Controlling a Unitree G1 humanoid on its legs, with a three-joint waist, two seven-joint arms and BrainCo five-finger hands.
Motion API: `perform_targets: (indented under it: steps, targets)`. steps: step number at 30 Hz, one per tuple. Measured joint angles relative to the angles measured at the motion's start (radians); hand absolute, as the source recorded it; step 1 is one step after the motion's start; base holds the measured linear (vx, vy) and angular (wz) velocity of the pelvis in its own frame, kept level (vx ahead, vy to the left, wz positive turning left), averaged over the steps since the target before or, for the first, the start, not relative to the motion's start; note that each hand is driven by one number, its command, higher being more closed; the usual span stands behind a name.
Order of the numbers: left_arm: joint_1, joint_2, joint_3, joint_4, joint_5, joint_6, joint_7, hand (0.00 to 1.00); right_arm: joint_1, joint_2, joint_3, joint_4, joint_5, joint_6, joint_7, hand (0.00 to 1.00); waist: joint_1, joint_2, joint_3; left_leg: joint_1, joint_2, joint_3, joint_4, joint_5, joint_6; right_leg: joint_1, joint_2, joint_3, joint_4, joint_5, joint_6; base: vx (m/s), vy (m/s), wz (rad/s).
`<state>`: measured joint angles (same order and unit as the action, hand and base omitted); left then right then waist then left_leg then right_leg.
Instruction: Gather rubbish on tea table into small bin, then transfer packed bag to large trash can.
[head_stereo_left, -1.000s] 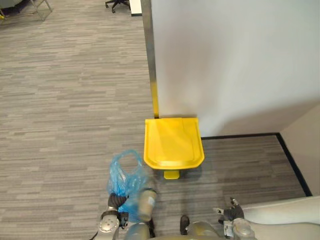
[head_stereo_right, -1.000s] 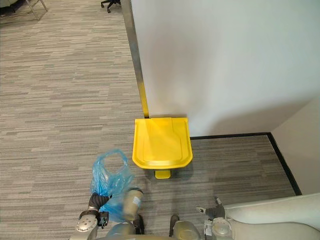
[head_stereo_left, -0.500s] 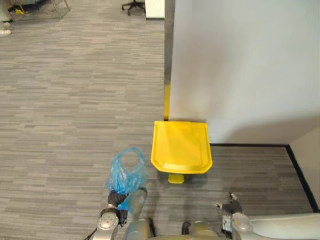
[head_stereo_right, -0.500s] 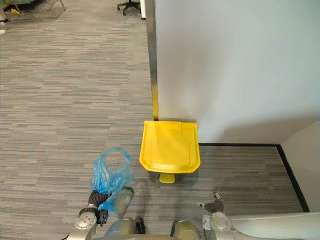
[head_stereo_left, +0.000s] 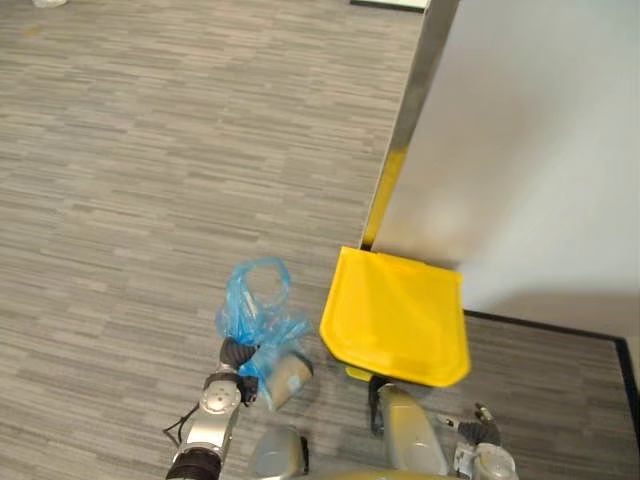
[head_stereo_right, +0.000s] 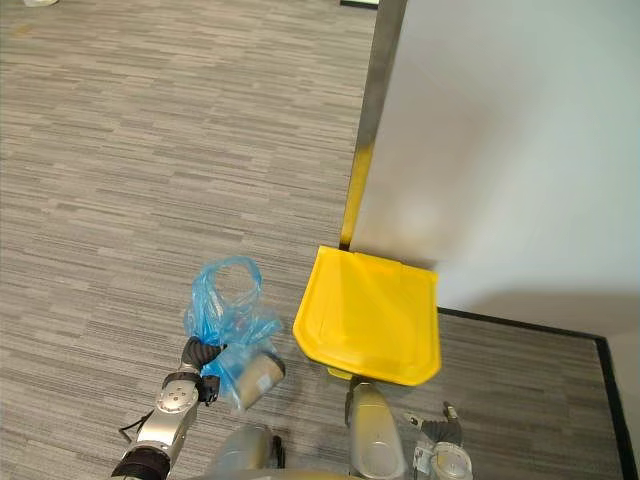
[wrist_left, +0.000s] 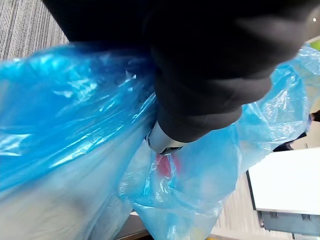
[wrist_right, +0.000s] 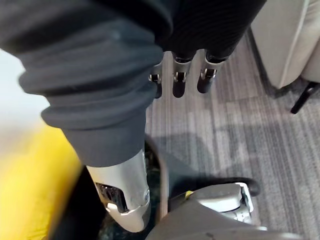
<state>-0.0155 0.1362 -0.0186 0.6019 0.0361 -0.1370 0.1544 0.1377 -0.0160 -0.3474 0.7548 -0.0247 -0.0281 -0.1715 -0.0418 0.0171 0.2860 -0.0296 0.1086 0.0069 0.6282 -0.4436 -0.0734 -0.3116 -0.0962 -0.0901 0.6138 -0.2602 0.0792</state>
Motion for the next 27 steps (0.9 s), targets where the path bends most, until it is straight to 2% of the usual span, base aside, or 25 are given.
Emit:
perform_targets:
  steps: [2,5,9,12,14,15,18,19,21,24,25,27]
  targets:
    - [0.001,-0.023,-0.001,-0.026,0.000,-0.005,-0.002,1.00,-0.013,-0.002,-0.001,-0.036,0.023,-0.007,0.001,0.00,-0.003,0.021,-0.017,0.014,0.041,0.042,-0.032,0.019,-0.014,0.006,0.004,-0.036,0.034,-0.014,-0.024,0.27,-0.151,0.47]
    - [-0.012,-0.014,0.000,-0.032,0.000,-0.009,-0.004,1.00,-0.087,-0.012,0.007,-0.035,0.022,-0.015,0.001,0.00,-0.002,0.022,-0.024,0.006,0.045,0.069,-0.105,0.018,-0.015,0.007,0.003,-0.046,-0.028,-0.023,-0.037,0.12,-0.044,0.18]
    - [0.004,-0.003,0.005,-0.003,0.001,-0.009,-0.020,1.00,-0.124,-0.018,0.079,-0.018,0.015,-0.023,0.001,0.00,0.004,0.013,-0.030,0.006,0.015,0.069,-0.127,0.018,-0.015,0.004,-0.026,-0.041,-0.037,-0.033,-0.020,-0.04,0.038,0.12]
    - [0.040,0.007,0.012,0.001,0.002,-0.009,-0.021,1.00,-0.174,-0.020,0.170,-0.014,0.015,-0.029,0.002,0.00,0.003,0.013,-0.039,-0.024,0.012,0.054,-0.123,0.014,-0.014,-0.012,-0.024,-0.037,-0.053,-0.016,-0.004,-0.08,0.021,0.06]
    - [0.043,0.010,0.013,0.018,0.002,-0.008,-0.021,1.00,-0.221,-0.027,0.212,-0.017,0.014,-0.029,0.001,0.00,0.007,0.010,-0.041,-0.047,0.012,0.046,-0.119,0.014,-0.014,-0.030,-0.022,-0.038,-0.061,-0.001,-0.012,-0.08,-0.008,0.04]
    - [0.046,0.010,0.012,0.030,0.002,-0.004,-0.022,1.00,-0.269,-0.034,0.235,-0.032,0.015,-0.029,-0.001,0.00,0.011,0.011,-0.041,-0.061,0.012,0.046,-0.111,0.014,-0.014,-0.040,-0.020,-0.035,-0.061,0.005,-0.009,-0.07,-0.013,-0.07]
    - [0.051,0.019,0.002,0.025,0.001,-0.005,-0.021,1.00,-0.495,-0.079,0.293,-0.036,0.015,-0.033,-0.008,0.00,0.014,0.012,-0.041,-0.089,0.015,0.048,-0.086,0.017,-0.018,-0.062,-0.010,-0.013,-0.065,0.024,-0.033,-0.07,-0.003,-0.07]
    - [0.048,0.029,-0.021,0.009,-0.001,-0.006,-0.020,1.00,-0.584,-0.105,0.298,-0.011,0.018,-0.013,-0.015,0.00,0.019,0.017,-0.038,-0.096,0.018,0.048,-0.080,0.020,-0.022,-0.064,-0.006,-0.013,-0.072,0.035,-0.051,-0.05,0.006,-0.01]
    - [0.043,0.036,-0.049,-0.024,-0.008,-0.011,-0.020,1.00,-0.671,-0.155,0.326,-0.001,0.018,-0.013,-0.024,0.00,0.036,0.029,-0.029,-0.101,0.025,0.048,-0.068,0.021,-0.022,-0.064,0.004,-0.009,-0.088,0.053,-0.073,-0.03,0.024,-0.02]
    - [0.024,0.049,-0.115,-0.087,-0.043,-0.027,-0.019,1.00,-0.857,-0.217,0.365,0.057,0.018,-0.005,-0.028,0.00,0.045,0.043,-0.017,-0.125,0.023,0.049,-0.058,0.035,-0.016,-0.064,0.010,0.024,-0.128,0.094,-0.066,-0.09,0.061,0.02]
    - [0.005,0.052,-0.144,-0.123,-0.058,-0.029,-0.019,1.00,-0.897,-0.227,0.382,0.078,0.018,-0.004,-0.028,0.00,0.048,0.049,-0.010,-0.137,0.023,0.047,-0.049,0.038,-0.015,-0.065,0.011,0.026,-0.141,0.108,-0.069,-0.10,0.053,0.06]
    - [-0.033,0.059,-0.184,-0.160,-0.082,-0.042,-0.019,1.00,-0.931,-0.228,0.400,0.087,0.019,-0.001,-0.029,0.00,0.051,0.052,0.002,-0.153,0.022,0.047,-0.032,0.040,-0.015,-0.065,0.009,0.030,-0.153,0.123,-0.054,-0.09,0.033,0.02]
